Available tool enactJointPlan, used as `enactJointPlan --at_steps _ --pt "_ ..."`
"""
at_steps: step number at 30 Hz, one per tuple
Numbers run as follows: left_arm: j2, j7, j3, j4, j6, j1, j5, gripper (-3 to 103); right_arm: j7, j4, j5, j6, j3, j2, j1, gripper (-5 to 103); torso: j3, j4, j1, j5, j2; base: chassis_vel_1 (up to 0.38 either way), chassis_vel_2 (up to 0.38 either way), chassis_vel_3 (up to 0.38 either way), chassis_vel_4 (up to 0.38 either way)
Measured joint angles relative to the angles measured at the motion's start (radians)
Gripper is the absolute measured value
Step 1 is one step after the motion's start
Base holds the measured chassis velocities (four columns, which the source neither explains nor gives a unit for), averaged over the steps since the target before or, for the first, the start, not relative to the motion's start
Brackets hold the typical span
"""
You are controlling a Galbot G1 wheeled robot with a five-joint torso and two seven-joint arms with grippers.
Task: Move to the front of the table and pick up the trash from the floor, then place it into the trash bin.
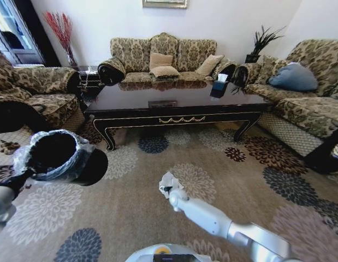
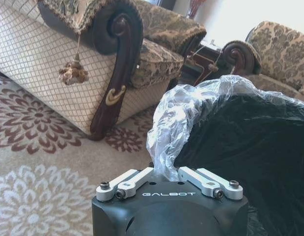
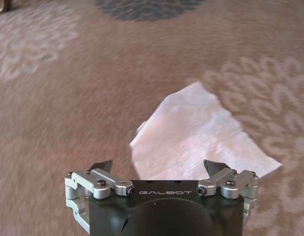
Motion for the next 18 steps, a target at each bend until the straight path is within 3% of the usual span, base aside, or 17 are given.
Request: enactJointPlan --at_steps 4,12,18 --pt "-0.003 0.009 0.001 -0.001 0.0 0.008 0.01 3 -0.039 -0.066 -0.07 0.037 -0.032 0.023 0.001 100 0.0 0.0001 0.0 0.0 0.0 0.0 0.0 0.0 0.0" --pt "-0.002 0.012 0.011 -0.002 0.0 0.007 0.018 3 -0.096 -0.13 -0.088 0.078 -0.053 0.041 0.02 100 0.0 0.0 0.0 0.0 0.0 0.0 0.0 0.0 0.0" --pt "-0.002 0.016 0.019 -0.002 0.0 0.006 0.031 3 -0.14 -0.271 -0.157 0.133 -0.063 0.085 0.039 100 0.0 0.0 0.0 0.0 0.0 0.0 0.0 0.0 0.0"
